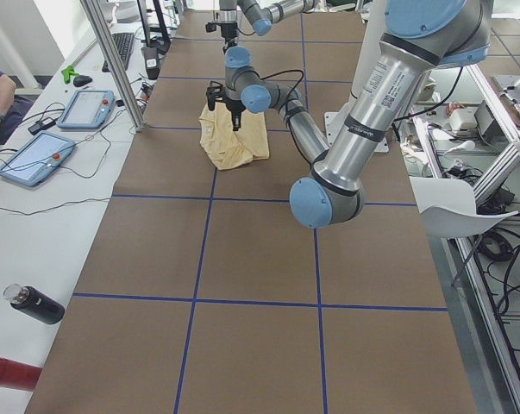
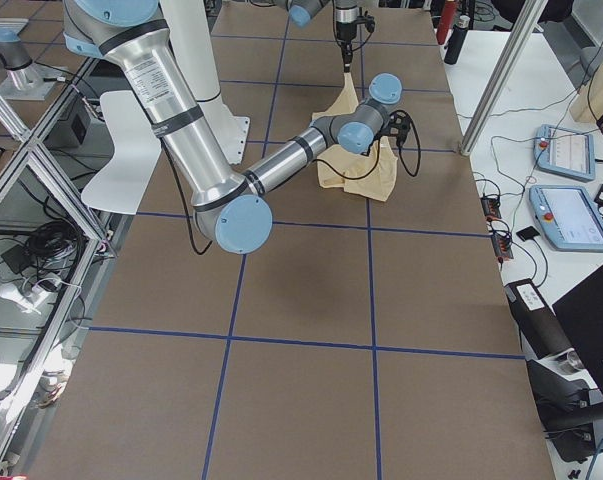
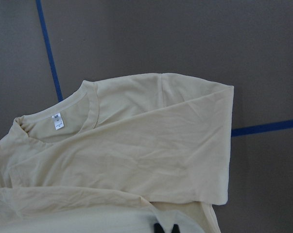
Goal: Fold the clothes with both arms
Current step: 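Lower both hem corners onto the collar and open both grippers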
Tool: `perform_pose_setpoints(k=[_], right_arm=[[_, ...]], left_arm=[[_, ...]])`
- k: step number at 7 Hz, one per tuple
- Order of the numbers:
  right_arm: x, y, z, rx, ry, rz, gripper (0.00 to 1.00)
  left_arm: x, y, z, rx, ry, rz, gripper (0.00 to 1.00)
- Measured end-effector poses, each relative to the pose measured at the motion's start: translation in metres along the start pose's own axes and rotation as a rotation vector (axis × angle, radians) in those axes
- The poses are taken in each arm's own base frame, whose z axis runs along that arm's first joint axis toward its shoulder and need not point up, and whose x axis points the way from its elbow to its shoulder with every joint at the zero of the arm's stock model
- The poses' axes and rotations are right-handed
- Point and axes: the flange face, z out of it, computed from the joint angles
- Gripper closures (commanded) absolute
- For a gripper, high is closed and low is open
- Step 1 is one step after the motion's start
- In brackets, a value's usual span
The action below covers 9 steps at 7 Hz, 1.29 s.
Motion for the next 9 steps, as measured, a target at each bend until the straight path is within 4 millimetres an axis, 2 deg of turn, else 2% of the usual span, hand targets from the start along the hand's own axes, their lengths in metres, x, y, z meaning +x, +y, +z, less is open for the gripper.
perform_pose_setpoints(k=[2,4,5,7,9], right_arm=[[-0.015,-0.032,0.023,0.026,0.042,0.019,1.0],[-0.013,-0.051,0.051,0.027,0.048,0.013,1.0],[-0.012,-0.051,0.067,0.028,0.056,0.003,1.0],[-0.012,-0.044,0.094,0.041,0.084,-0.011,1.0],[-0.01,-0.044,0.102,0.048,0.098,-0.012,1.0]], left_arm=[[-0.008,-0.022,0.034,0.014,0.021,0.01,1.0],[-0.002,-0.045,0.068,0.036,0.079,0.012,1.0],[-0.002,-0.054,0.082,0.041,0.097,0.002,1.0],[-0.005,-0.061,0.098,0.042,0.106,-0.006,1.0],[-0.008,-0.065,0.107,0.041,0.102,-0.008,1.0]])
